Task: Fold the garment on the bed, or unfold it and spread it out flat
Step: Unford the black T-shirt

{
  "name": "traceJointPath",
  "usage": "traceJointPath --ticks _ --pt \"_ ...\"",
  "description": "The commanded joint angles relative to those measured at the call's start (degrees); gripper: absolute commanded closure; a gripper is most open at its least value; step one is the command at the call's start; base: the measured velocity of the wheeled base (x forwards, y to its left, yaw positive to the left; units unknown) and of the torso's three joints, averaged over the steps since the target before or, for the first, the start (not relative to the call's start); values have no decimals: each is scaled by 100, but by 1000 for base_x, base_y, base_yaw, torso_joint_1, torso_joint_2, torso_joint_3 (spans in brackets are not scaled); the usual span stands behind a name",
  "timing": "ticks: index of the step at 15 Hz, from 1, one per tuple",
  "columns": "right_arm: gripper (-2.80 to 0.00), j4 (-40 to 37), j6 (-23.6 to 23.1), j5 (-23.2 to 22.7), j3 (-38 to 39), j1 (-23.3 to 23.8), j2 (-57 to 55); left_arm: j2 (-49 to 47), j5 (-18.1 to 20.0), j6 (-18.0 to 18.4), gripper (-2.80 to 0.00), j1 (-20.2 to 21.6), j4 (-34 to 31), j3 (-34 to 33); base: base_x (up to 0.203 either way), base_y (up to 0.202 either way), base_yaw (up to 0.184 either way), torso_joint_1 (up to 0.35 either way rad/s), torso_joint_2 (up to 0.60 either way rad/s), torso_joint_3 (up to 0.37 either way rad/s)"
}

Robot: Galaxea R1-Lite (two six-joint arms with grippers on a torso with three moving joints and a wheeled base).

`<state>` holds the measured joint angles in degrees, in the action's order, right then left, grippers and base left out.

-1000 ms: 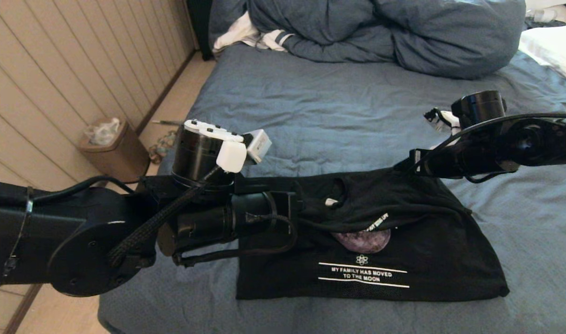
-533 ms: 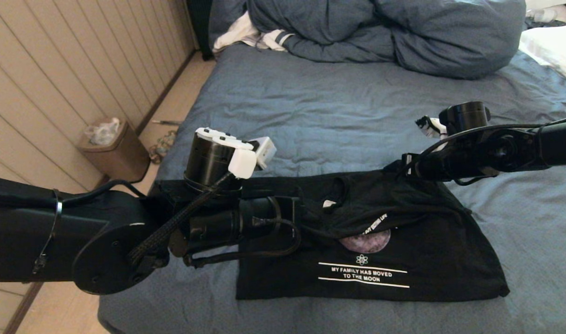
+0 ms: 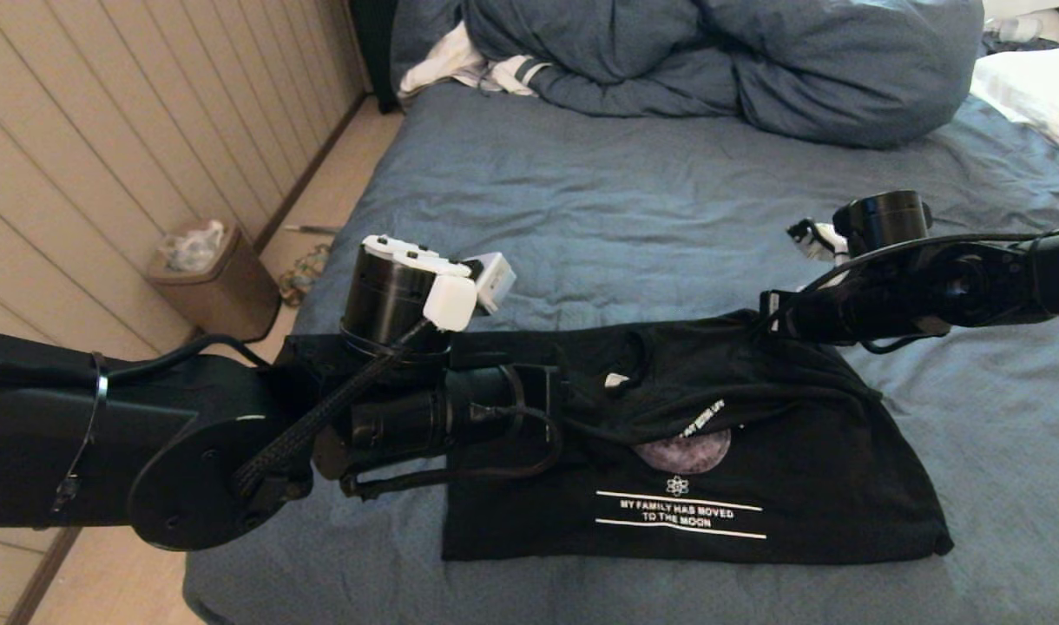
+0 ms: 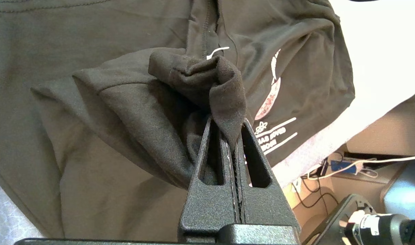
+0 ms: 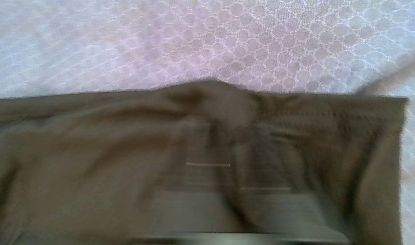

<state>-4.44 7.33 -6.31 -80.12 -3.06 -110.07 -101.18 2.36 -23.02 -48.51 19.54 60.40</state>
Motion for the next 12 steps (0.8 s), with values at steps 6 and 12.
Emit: traceJointPath --ticks 6,12 --pt "0 -26 2 -27 558 -10 916 457 -16 -44 0 -1 -40 -172 0 0 0 0 0 0" --pt "0 -532 -51 -29 1837 -8 2436 1458 -20 -103 0 -1 -112 -1117 0 0 0 0 0 0"
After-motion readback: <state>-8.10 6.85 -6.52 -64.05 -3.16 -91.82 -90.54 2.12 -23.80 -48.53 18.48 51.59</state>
